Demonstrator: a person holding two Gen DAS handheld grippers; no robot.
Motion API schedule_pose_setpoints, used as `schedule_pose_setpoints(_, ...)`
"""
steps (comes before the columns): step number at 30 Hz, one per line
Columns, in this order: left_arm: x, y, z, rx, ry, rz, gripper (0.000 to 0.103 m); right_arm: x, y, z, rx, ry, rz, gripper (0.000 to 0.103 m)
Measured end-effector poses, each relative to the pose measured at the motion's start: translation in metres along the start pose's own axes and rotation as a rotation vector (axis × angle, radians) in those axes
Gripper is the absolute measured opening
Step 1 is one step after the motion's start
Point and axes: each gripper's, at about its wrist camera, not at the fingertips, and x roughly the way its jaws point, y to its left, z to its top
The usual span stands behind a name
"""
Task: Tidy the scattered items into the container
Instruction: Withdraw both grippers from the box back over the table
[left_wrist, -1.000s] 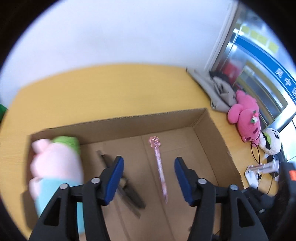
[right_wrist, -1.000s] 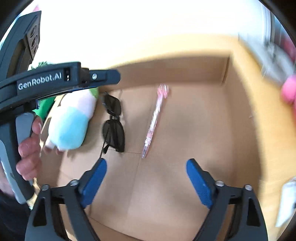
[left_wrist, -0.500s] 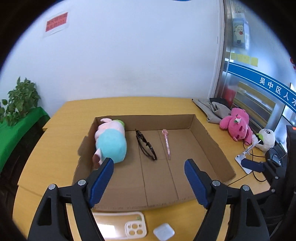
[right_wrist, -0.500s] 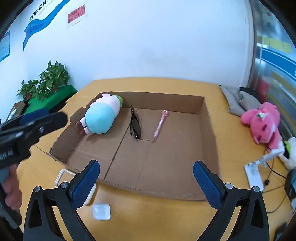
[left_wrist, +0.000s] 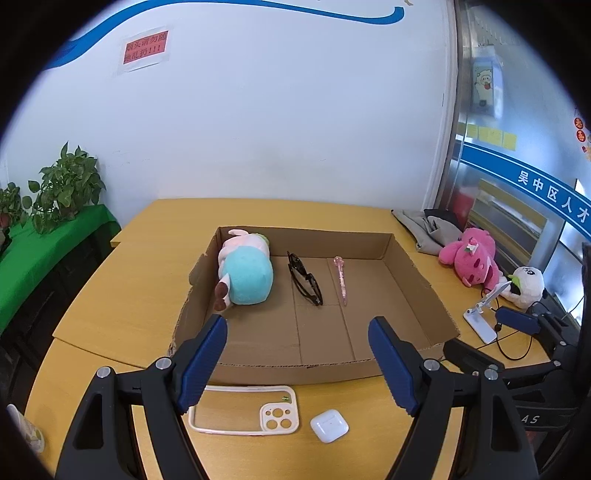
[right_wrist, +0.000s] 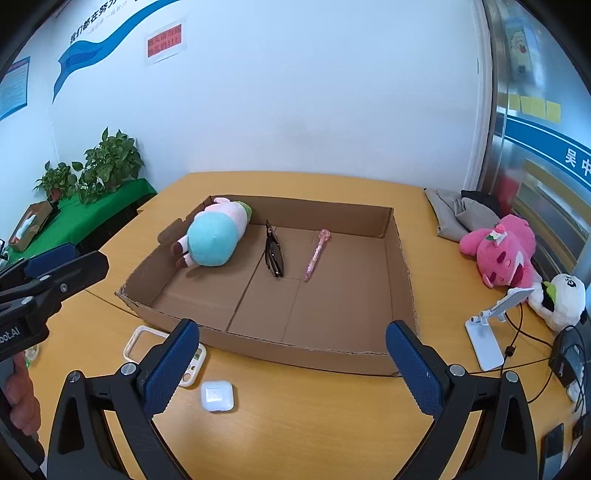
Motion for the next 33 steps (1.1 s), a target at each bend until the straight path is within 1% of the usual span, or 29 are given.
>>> schedule_pose_setpoints(9,-0.005,0.000,-0.005,0.005,0.000,-0.012,0.079,-0.007,0.003,-0.003,0.003,-0.003,-0.003,0.102)
schedule_pose_setpoints(16,0.003,0.007,-0.011,-0.010,0.033,-0.019,0.079,-0.002,0.002,-0.006,0.013,0.014,0.000,0.102)
schedule_pose_setpoints(21,0.009,0.018,-0.020,-0.009,0.066,-0.021,0.079,0.002,0.004,-0.009,0.015,0.028,0.010,0.102)
schedule_pose_setpoints(25,0.023,0.039,-0.037,-0.014,0.120,0.009,0.079,0.010,0.009,-0.017,0.006,0.053,0.035,0.102)
schedule_pose_setpoints(28,0.043,0.059,-0.054,-0.029,0.190,0.045,0.079,0.021,0.014,-0.028,0.016,0.092,0.070,0.102)
schedule_pose_setpoints(33,0.079,0.097,-0.076,-0.093,0.283,0.028,0.077,0.032,0.029,-0.045,-0.001,0.137,0.110,0.102)
